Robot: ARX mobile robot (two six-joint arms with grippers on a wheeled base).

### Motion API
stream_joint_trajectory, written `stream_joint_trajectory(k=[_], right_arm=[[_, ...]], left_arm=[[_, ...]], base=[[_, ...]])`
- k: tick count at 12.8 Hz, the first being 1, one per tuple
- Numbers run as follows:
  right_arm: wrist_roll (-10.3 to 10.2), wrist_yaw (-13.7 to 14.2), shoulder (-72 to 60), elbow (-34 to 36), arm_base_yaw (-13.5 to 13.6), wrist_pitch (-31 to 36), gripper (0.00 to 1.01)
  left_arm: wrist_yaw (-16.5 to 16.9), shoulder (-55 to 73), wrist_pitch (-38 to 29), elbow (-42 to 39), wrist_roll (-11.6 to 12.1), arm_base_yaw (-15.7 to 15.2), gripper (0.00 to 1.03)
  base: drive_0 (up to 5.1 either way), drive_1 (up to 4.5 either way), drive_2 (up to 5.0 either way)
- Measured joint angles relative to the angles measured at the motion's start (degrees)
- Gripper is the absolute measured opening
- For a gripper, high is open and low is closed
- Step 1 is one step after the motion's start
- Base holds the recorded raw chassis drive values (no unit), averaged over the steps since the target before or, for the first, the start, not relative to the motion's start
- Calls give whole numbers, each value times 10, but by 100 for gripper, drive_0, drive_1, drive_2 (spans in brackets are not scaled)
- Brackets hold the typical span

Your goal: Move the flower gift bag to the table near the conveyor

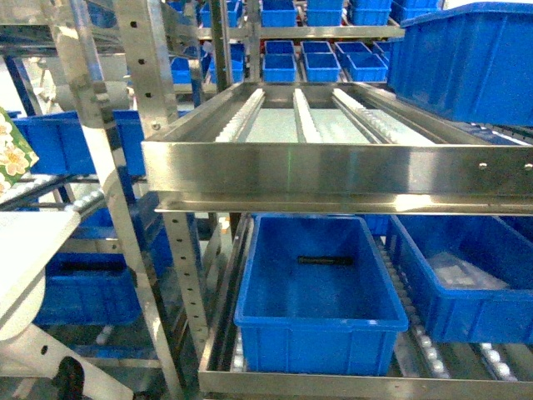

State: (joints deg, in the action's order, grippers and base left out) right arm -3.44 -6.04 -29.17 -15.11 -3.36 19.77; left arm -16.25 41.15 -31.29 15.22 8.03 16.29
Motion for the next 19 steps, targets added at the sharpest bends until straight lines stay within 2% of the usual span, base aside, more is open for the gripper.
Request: stream_joint_trajectory(k=[19], right_arm=[[0, 0, 0, 0, 0, 0, 3]], left_arm=[[0, 0, 0, 0, 0, 0, 2]], base=[[-479, 130, 355]])
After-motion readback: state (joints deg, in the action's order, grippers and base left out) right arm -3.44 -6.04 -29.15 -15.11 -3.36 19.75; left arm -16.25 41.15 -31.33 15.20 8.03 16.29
